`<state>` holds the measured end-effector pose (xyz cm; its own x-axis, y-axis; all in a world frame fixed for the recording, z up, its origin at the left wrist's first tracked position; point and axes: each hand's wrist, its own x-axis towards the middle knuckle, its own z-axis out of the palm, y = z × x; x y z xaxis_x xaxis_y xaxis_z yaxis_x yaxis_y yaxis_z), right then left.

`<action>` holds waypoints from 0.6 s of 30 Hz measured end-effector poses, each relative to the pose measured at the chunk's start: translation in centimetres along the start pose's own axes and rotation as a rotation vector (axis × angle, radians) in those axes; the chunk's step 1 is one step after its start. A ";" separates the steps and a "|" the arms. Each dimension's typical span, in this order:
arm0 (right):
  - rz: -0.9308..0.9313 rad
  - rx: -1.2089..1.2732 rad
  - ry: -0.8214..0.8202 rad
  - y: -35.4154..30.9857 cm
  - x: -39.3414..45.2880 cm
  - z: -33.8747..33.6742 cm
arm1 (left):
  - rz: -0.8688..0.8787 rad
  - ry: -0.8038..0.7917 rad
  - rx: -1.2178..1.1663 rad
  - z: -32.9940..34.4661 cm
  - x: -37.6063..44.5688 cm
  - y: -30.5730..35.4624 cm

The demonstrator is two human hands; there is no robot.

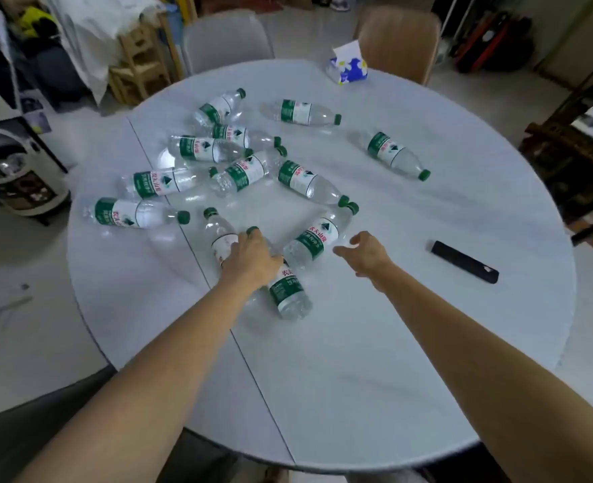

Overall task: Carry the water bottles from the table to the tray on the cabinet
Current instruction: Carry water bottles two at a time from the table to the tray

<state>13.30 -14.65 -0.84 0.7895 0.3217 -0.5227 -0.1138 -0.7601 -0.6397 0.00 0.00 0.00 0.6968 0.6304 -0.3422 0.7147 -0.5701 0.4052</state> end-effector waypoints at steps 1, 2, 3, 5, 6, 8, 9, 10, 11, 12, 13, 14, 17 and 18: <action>0.048 0.090 -0.009 -0.5 1.5 0.8 | -0.006 -0.008 0.037 0.3 0.9 0.0; 0.110 0.161 -0.017 -1.0 3.0 1.4 | -0.008 0.005 0.067 0.5 1.9 -0.1; 0.165 0.231 -0.031 -1.5 4.3 2.1 | -0.008 0.007 0.098 1.0 2.5 -0.2; 0.243 0.345 -0.030 -2.6 6.6 3.3 | -0.004 -0.007 0.111 1.9 3.3 -0.2; 0.272 0.377 -0.016 -3.2 7.4 3.7 | 0.001 -0.018 0.102 2.2 3.7 -0.1; 0.310 0.387 0.034 -3.7 8.9 4.4 | -0.003 -0.042 0.113 2.8 4.1 0.1; 0.323 0.367 0.049 -3.7 9.4 4.7 | -0.012 -0.063 0.126 3.1 4.3 0.3; 0.338 0.343 0.055 -3.6 9.9 5.1 | -0.026 -0.078 0.135 3.4 4.4 0.4; 0.344 0.332 0.052 -3.3 10.4 5.4 | -0.040 -0.086 0.142 3.7 4.6 0.5; 0.353 0.336 0.039 -3.2 10.8 5.7 | -0.054 -0.086 0.146 3.9 4.9 0.7; 0.367 0.363 0.024 -3.0 11.1 5.8 | -0.069 -0.085 0.142 4.1 5.2 0.7; 0.385 0.404 0.003 -2.9 11.4 5.8 | -0.084 -0.082 0.127 4.4 5.5 0.8; 0.394 0.478 -0.061 -2.4 11.4 5.1 | -0.108 -0.080 0.055 4.8 5.7 0.9; 0.386 0.481 -0.074 -1.9 11.1 4.6 | -0.102 -0.089 0.028 4.9 5.6 0.9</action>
<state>19.49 -7.04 -7.96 0.5953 0.1257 -0.7936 -0.6556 -0.4952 -0.5701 4.91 0.43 -5.72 0.6220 0.6377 -0.4544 0.7828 -0.5208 0.3407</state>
